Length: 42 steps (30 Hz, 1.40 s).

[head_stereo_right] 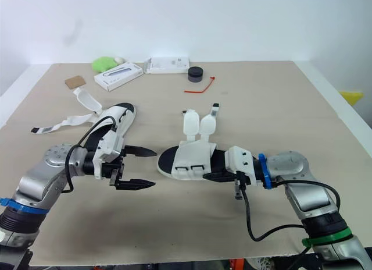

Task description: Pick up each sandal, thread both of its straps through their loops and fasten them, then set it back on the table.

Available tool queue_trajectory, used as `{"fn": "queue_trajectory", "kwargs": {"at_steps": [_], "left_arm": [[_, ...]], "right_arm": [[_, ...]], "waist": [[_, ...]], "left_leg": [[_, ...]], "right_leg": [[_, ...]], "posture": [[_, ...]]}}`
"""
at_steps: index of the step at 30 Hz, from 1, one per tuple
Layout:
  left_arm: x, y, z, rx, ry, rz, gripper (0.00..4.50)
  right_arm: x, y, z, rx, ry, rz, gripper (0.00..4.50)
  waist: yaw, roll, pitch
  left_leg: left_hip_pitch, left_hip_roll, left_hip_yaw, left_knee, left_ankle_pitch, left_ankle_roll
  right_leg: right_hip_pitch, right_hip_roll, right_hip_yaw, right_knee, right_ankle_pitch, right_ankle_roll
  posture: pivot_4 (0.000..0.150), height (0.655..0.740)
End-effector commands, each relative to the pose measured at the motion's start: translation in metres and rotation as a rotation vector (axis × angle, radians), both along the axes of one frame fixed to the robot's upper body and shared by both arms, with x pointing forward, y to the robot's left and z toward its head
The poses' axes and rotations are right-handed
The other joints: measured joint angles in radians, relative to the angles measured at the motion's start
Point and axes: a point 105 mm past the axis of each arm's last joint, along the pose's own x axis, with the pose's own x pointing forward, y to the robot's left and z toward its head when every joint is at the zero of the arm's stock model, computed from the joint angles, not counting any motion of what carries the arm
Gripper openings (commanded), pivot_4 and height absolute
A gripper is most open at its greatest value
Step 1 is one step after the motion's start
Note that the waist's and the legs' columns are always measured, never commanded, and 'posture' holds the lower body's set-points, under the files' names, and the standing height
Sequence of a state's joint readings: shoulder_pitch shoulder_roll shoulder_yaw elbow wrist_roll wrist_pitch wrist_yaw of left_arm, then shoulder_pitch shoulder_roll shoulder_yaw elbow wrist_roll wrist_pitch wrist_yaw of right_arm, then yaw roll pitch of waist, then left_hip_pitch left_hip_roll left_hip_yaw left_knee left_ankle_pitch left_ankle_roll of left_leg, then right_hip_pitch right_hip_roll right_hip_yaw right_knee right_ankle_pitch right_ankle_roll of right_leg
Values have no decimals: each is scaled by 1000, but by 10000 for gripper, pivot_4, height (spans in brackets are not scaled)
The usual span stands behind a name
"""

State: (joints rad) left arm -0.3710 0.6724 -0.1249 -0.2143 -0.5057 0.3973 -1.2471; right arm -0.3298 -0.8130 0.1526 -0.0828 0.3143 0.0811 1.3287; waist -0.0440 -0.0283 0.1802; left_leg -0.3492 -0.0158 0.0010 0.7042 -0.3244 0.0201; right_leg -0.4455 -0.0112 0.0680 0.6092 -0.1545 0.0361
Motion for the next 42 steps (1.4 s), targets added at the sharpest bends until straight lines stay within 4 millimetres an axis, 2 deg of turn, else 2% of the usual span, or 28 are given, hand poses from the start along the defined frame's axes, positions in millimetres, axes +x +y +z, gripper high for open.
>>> {"fn": "queue_trajectory", "kwargs": {"at_steps": [1, 5, 9, 23, 27, 31, 33, 34, 38, 42], "left_arm": [[-7, 2, 12, -16, -35, -9, 45000], [-14, 3, 10, -11, -20, -4, 45000], [-18, 4, 8, -3, -3, -6, 45000], [-18, 0, 7, 9, -3, -8, 45000], [-17, 0, 6, 12, -4, -5, 45000], [-17, 0, 6, 14, -4, 2, 45000], [-16, 2, 5, 21, 1, 11, 45000], [-16, 3, 5, 26, 6, 17, 45000], [-14, 5, 4, 36, 5, 32, 45000], [-8, 5, 5, 20, 2, 56, 45000]], "right_arm": [[-8, 2, 6, -21, -22, 95, 946], [-25, 9, 5, -7, 29, 186, 946], [-31, 15, 5, 2, 46, 220, 946], [-28, 17, 4, 23, 54, 194, 946], [-29, 16, 7, 36, 65, 175, 15248], [-33, 13, 14, 78, 120, 132, 35289], [-37, 9, 17, 85, 144, 121, 42632], [-39, 5, 19, 87, 158, 114, 44407], [-40, -6, 24, 92, 163, 82, 44407], [-32, -23, 32, 122, 154, 1, 44407]], "waist": [[1, 0, 0], [1, 0, 0], [1, 0, 0], [1, 0, 0], [1, 0, 0], [2, 0, 0], [2, 0, 0], [3, 0, 0], [3, 0, 0], [4, 0, 0]], "left_leg": [[0, 0, -1, 0, 0, 0], [0, 0, -3, 0, -1, -1], [-1, 0, -4, 0, -1, -1], [0, 0, -5, 0, -1, -2], [0, 0, -5, 0, -1, -2], [0, 0, -6, 0, -1, -2], [0, 0, -6, 0, -1, -2], [0, 0, -6, 0, -1, -2], [0, -1, -6, 0, -1, -2], [0, -1, -6, 0, -1, -2]], "right_leg": [[0, 0, -1, 1, 0, -1], [0, -1, -3, 1, -1, -3], [0, -1, -4, 1, -1, -3], [0, -2, -6, 2, -2, -4], [0, -2, -7, 2, -2, -4], [0, -2, -7, 3, -2, -5], [0, -2, -7, 3, -2, -5], [0, -3, -8, 3, -2, -5], [0, -3, -8, 3, -3, -4], [1, -3, -8, 3, -3, -4]], "posture": [[1500, 7400], [1500, 7400], [1500, 7400], [1500, 7400], [1500, 7400], [1500, 7400], [1500, 7400], [1500, 7400], [1500, 7400], [1500, 7400]]}}
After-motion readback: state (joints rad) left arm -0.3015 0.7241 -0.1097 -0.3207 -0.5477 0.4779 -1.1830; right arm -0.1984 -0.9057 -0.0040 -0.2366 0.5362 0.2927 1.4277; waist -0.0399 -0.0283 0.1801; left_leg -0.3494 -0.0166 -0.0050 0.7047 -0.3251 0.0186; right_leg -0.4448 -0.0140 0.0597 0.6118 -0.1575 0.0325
